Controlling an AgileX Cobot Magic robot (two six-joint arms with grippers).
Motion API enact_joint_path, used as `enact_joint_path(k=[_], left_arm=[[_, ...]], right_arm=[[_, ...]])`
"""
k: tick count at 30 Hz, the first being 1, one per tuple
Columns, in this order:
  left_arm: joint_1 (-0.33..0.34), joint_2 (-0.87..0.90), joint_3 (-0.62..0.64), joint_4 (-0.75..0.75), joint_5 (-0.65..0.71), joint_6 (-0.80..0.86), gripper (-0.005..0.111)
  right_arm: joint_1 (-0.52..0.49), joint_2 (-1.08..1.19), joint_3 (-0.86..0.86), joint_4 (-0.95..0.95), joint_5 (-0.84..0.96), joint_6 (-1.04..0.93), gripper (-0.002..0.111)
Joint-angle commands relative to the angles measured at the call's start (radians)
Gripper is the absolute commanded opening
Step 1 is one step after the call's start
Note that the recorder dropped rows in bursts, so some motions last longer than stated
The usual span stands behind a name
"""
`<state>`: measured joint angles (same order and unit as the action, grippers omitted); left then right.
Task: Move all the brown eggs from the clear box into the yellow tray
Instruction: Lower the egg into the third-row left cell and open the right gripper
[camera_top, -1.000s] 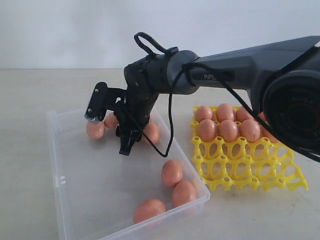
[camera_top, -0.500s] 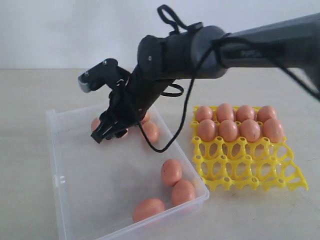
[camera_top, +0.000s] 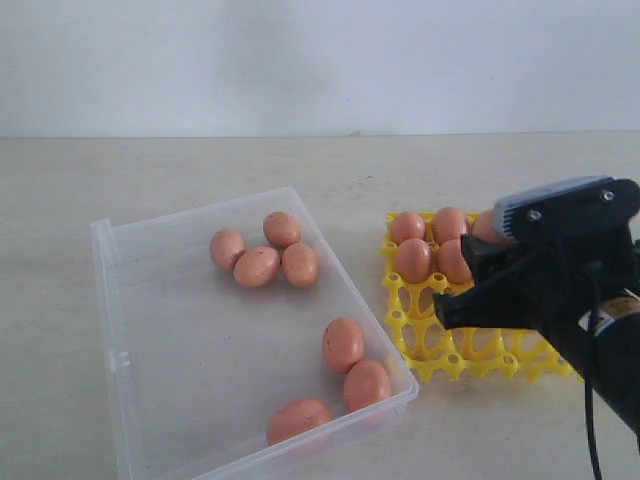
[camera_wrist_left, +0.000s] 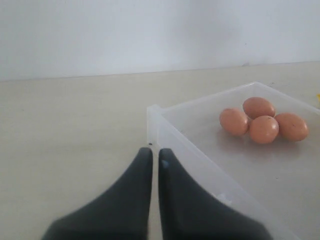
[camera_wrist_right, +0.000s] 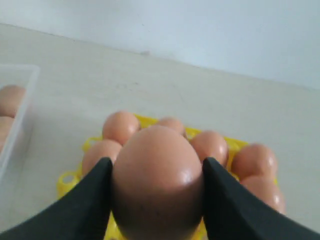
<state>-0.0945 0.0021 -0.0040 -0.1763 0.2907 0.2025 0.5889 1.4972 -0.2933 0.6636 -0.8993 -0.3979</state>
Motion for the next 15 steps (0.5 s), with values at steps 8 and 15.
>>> enact_joint_path(k=[8,15], left_arm=[[-0.005,-0.002,0.004,0.002,-0.007,0.001,0.004],[-0.005,-0.002,0.004,0.002,-0.007,0.001,0.004]], right_arm=[[-0.002,-0.008,0.023,-0.327,0.084,0.103,0.0],[-0.006,0.118,-0.086,-0.31,0.052,0.05,0.0]])
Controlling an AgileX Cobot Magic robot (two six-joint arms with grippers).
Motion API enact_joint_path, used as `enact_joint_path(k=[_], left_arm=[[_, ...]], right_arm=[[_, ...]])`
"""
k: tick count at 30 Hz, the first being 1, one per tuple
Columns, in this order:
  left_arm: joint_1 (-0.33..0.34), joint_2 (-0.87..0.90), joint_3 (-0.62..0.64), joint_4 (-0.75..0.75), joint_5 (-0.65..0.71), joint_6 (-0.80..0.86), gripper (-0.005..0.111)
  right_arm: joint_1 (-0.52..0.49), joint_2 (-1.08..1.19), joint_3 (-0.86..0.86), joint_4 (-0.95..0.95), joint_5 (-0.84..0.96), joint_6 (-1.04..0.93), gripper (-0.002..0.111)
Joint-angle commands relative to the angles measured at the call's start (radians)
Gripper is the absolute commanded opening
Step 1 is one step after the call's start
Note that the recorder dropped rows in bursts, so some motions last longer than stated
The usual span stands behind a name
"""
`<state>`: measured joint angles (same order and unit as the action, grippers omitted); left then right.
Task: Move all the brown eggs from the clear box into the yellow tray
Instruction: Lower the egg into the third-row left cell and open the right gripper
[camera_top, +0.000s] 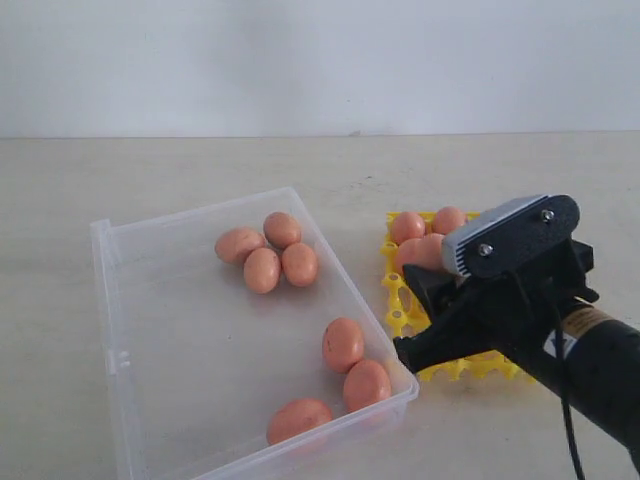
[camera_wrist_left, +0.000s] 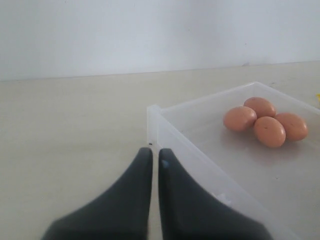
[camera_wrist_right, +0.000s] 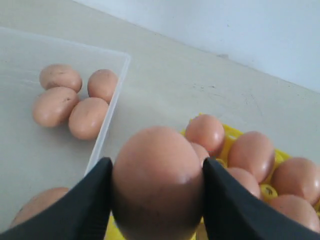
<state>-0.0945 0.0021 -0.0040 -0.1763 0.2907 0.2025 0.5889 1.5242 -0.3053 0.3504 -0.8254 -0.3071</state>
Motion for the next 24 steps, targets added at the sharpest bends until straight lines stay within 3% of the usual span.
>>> enact_joint_path(k=[1,24], left_arm=[[-0.005,-0.002,0.004,0.002,-0.007,0.001,0.004],[-0.005,-0.002,0.004,0.002,-0.007,0.001,0.004]], right_arm=[[-0.012,0.129,-0.098,-0.004,-0.019,-0.039,0.0],[-0.012,0.382,-0.168,0.107,-0.101,0.01,0.0]])
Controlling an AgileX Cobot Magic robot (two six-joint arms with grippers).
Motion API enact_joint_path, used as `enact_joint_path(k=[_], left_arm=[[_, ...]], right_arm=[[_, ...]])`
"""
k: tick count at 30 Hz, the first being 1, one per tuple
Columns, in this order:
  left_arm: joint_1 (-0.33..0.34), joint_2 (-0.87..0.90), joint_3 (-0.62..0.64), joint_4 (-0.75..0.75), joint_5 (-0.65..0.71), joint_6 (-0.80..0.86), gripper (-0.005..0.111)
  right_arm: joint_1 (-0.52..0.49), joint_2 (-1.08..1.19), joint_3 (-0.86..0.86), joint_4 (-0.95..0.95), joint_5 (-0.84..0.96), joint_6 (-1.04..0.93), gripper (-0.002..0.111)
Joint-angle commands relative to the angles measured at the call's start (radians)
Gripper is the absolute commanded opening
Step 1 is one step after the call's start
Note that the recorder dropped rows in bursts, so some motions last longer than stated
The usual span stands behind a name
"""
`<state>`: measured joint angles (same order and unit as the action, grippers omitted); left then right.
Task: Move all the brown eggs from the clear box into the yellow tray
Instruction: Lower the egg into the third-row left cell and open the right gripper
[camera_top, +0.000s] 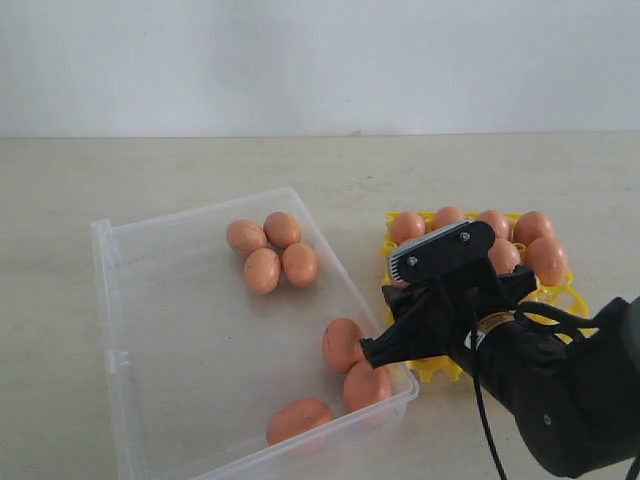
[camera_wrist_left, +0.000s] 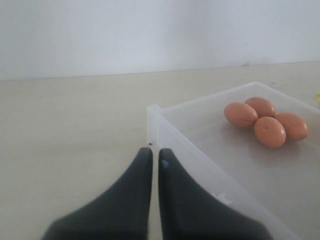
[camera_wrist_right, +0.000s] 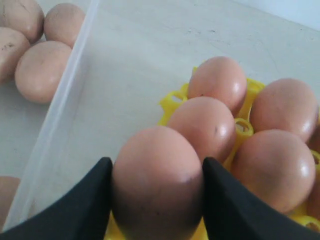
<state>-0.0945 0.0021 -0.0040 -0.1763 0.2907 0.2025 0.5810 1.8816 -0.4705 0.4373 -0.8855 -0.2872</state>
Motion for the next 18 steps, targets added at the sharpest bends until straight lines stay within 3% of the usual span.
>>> enact_joint_path(k=[1,7,14,18], left_arm=[[-0.005,-0.002,0.004,0.002,-0.007,0.001,0.004],[-0.005,-0.002,0.004,0.002,-0.007,0.001,0.004],[-0.005,-0.002,0.004,0.002,-0.007,0.001,0.004],[-0.005,-0.002,0.004,0.002,-0.007,0.001,0.004]], right_arm=[[-0.004,0.025,-0.003,0.028,-0.047,-0.01,0.0],[-0.004,0.025,-0.003,0.033,-0.029,-0.012,0.003],[-0.004,0.025,-0.003,0.028,0.0,-0.014,0.046],[-0.004,0.025,-0.003,0.028,0.0,-0.016,0.051]])
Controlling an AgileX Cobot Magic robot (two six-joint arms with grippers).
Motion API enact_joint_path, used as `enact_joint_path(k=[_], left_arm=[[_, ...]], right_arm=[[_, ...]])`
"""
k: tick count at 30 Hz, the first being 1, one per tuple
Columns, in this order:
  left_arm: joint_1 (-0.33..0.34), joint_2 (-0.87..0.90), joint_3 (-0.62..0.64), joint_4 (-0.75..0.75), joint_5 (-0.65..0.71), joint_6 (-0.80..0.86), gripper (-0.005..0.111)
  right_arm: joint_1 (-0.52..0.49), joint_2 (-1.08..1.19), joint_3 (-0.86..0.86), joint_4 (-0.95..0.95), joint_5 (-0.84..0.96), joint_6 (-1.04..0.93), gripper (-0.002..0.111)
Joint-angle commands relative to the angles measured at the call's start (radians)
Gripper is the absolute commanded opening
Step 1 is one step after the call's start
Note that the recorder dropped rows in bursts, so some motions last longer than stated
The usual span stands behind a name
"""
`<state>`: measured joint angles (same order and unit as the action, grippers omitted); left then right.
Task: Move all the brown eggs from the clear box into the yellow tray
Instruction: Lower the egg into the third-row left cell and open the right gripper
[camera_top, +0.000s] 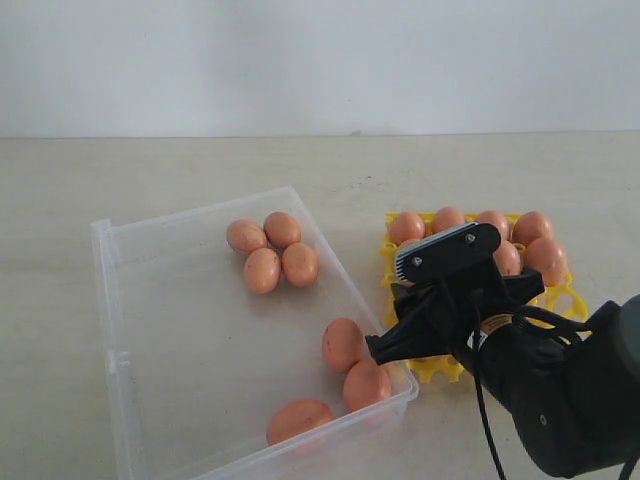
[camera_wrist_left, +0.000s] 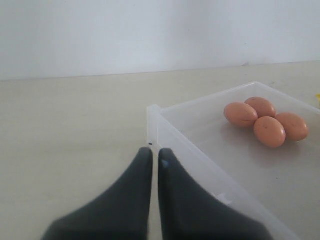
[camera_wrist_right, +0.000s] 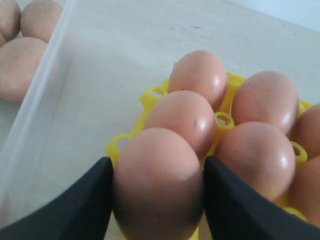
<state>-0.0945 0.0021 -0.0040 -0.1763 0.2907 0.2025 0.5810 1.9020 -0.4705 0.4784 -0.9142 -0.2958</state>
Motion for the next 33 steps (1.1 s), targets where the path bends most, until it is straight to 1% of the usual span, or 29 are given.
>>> enact_joint_path(k=[1,13,19,23,24,33], left_arm=[[-0.005,-0.002,0.004,0.002,-0.007,0.001,0.004],[-0.005,-0.002,0.004,0.002,-0.007,0.001,0.004],[-0.005,-0.002,0.004,0.002,-0.007,0.001,0.004],[-0.005,-0.002,0.004,0.002,-0.007,0.001,0.004],[-0.005,-0.002,0.004,0.002,-0.007,0.001,0.004],[-0.005,-0.002,0.004,0.002,-0.007,0.001,0.004]], right_arm=[[-0.004,0.004,-0.003,-0.013,0.029,-0.008,0.051],[-0.004,0.004,-0.003,-0.013,0.025,-0.01,0.051],[-0.004,0.004,-0.003,-0.013,0.066,-0.012,0.052],[-0.004,0.004,-0.003,-0.013,0.071,-0.038,0.064],[-0.004,0.004,-0.003,-0.013,0.074,-0.056,0.066],[-0.002,-0.001,-0.003,-0.016,0.074,-0.065,0.066]])
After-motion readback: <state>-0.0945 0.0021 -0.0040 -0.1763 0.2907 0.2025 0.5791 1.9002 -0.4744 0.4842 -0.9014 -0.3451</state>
